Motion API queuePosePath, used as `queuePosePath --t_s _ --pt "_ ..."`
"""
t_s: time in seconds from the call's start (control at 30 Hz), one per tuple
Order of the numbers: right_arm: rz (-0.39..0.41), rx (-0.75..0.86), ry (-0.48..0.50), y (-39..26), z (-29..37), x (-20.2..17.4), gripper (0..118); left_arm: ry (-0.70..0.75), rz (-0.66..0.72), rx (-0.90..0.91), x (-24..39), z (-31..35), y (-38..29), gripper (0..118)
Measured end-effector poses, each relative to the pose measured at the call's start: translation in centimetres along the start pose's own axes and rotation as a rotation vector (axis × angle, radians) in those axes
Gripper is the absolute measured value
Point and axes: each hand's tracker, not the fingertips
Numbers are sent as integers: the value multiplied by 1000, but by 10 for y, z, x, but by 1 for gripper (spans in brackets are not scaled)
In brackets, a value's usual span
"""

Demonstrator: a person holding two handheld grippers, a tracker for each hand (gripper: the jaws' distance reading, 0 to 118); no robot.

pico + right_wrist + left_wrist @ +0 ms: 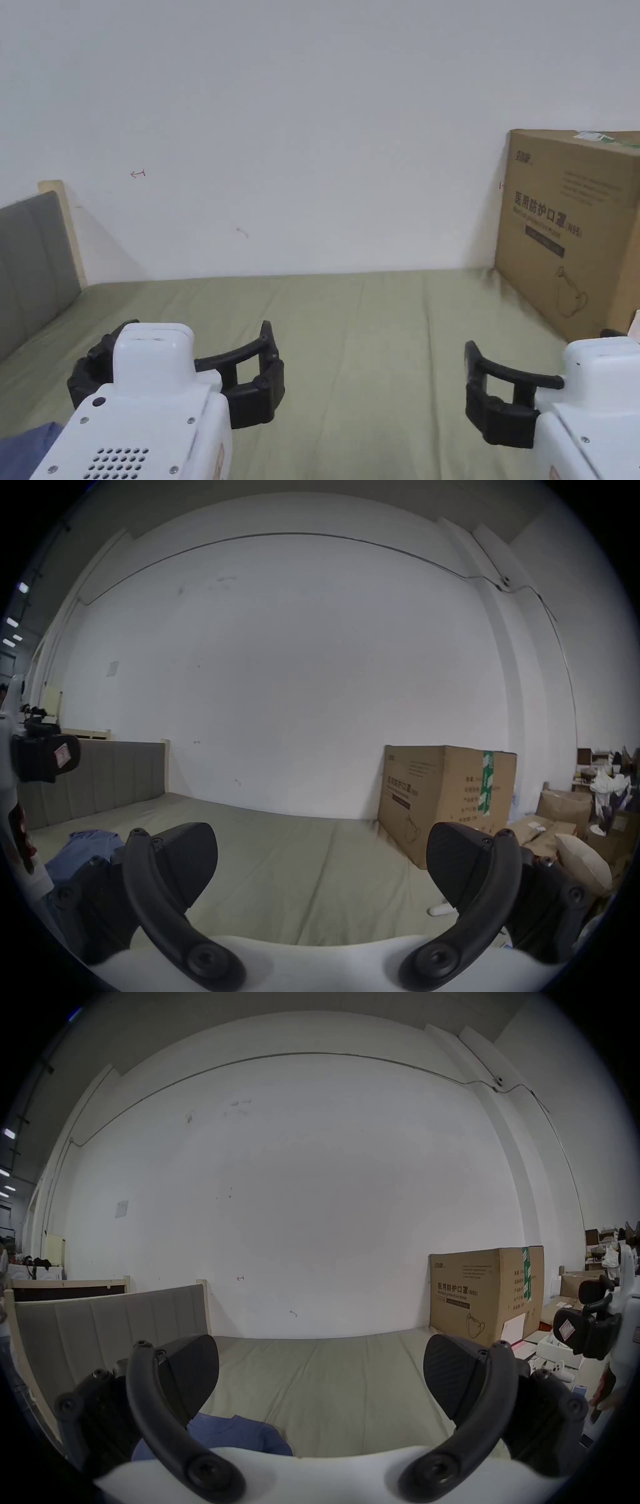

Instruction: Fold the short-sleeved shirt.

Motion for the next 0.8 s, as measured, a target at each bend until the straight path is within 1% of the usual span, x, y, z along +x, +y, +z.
queuePosePath --t_s 0.1,0.17,0.27,0.53,0.63,0.7,0.8 --pt "-59 3 47 3 2 0 118 -1 20 7 1 2 0 117" --pt "-96 3 43 5 2 0 118 -5 33 2 0 2 0 117" --pt "-127 -1 48 10 3 2 118 -3 34 -13 3 1 -1 117" --pt "-110 30 59 10 6 0 118 -4 48 -30 1 0 -3 117" --pt "-140 16 77 11 5 1 118 -3 59 -30 -1 -1 -1 117" --pt "-159 16 70 11 5 3 118 -6 66 -31 -2 -2 0 117" --pt "-168 25 63 13 5 4 118 -10 72 -29 -3 -2 1 117"
